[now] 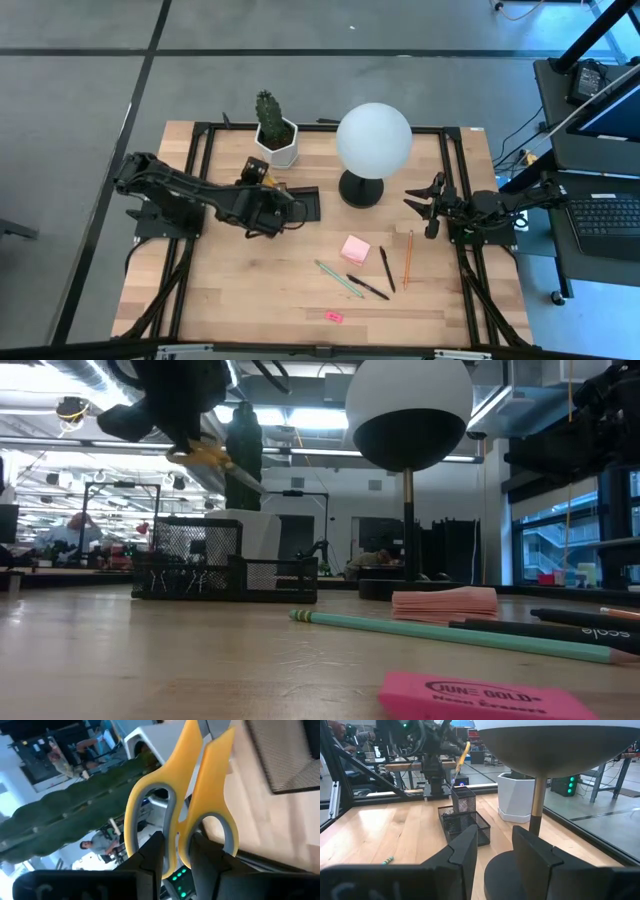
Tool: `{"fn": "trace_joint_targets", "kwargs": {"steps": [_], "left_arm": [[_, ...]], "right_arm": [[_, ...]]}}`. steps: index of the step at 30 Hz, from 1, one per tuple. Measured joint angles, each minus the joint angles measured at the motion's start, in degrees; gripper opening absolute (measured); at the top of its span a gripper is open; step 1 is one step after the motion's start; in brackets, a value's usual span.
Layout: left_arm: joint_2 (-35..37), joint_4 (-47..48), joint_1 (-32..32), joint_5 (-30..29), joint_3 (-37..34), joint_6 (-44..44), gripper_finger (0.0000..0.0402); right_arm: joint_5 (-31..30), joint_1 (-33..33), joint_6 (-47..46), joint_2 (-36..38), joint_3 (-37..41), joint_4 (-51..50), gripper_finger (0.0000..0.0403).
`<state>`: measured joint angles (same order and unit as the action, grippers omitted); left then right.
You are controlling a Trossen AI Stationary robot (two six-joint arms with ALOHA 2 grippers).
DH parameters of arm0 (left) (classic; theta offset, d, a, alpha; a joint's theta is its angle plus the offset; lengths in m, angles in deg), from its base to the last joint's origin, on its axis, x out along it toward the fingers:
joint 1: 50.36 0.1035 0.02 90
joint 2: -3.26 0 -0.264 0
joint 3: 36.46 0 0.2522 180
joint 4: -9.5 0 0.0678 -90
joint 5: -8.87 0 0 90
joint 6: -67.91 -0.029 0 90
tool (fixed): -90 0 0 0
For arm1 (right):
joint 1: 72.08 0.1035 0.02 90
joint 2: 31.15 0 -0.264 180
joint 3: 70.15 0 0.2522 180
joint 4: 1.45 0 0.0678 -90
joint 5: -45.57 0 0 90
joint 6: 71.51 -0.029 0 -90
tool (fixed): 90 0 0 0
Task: Pick and place office supplies into organizer
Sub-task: Put the yellow scissor into the black desk organizer
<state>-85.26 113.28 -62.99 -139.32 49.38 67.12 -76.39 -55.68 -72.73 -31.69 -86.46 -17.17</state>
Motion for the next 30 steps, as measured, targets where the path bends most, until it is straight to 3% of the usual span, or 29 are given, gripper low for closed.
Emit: {"fn": "trace_joint_targets", "kwargs": {"steps": [10,15,18,30], "left_arm": [[6.1,0.0,2.3,-2.0,-0.1,-6.0,0.0067],[8.2,0.0,3.6,-3.3,-3.8,-9.0,0.0067],[8.2,0.0,4.3,-6.0,-6.3,-9.0,0.0067],[7.4,0.0,2.1,-7.0,-11.0,-7.9,0.0067]], "right_arm": [[0.0,0.0,-1.5,0.0,0.0,0.0,0.0126],[0.0,0.0,-3.0,0.0,0.0,0.0,0.0127],[0.0,0.0,-3.1,0.0,0.0,0.0,0.0127],[0.0,0.0,-3.3,0.0,0.0,0.0,0.0127]]}}
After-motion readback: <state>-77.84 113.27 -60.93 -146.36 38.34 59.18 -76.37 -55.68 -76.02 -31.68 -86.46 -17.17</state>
